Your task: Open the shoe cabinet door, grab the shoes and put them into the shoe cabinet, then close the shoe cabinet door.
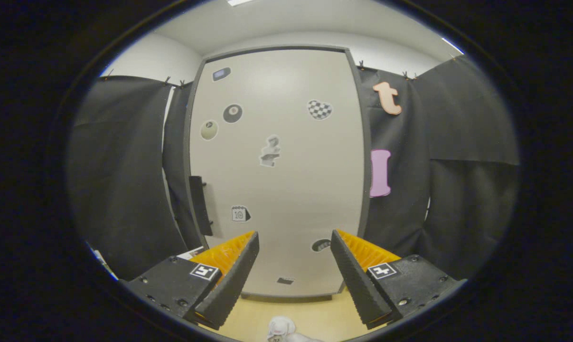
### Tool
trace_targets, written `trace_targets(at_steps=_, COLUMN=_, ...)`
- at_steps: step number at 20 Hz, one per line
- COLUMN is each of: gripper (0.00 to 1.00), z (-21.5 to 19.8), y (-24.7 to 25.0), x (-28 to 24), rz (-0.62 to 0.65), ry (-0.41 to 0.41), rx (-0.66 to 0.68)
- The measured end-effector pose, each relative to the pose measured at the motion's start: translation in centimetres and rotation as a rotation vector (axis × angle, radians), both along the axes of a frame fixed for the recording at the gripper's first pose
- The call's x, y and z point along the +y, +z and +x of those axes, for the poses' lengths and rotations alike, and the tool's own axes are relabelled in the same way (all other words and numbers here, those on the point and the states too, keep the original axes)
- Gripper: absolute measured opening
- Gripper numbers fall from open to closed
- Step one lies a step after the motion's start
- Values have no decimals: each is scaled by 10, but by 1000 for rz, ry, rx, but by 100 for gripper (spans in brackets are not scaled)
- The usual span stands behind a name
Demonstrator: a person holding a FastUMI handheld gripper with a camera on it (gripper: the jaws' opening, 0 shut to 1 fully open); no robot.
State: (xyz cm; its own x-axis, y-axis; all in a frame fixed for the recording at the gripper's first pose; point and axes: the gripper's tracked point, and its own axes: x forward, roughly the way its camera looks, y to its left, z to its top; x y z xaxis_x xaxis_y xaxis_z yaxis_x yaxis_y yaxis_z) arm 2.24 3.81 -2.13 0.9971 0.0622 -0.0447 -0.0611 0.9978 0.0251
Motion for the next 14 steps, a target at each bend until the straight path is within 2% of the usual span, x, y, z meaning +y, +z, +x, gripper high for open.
trace_targets(at_steps=8, gripper=99, z=24, y=-1, x=53, rz=15, ry=125, rx=-3)
trace_targets(at_steps=14, gripper=99, z=36, y=-1, x=73, rz=20, ry=151, rx=6)
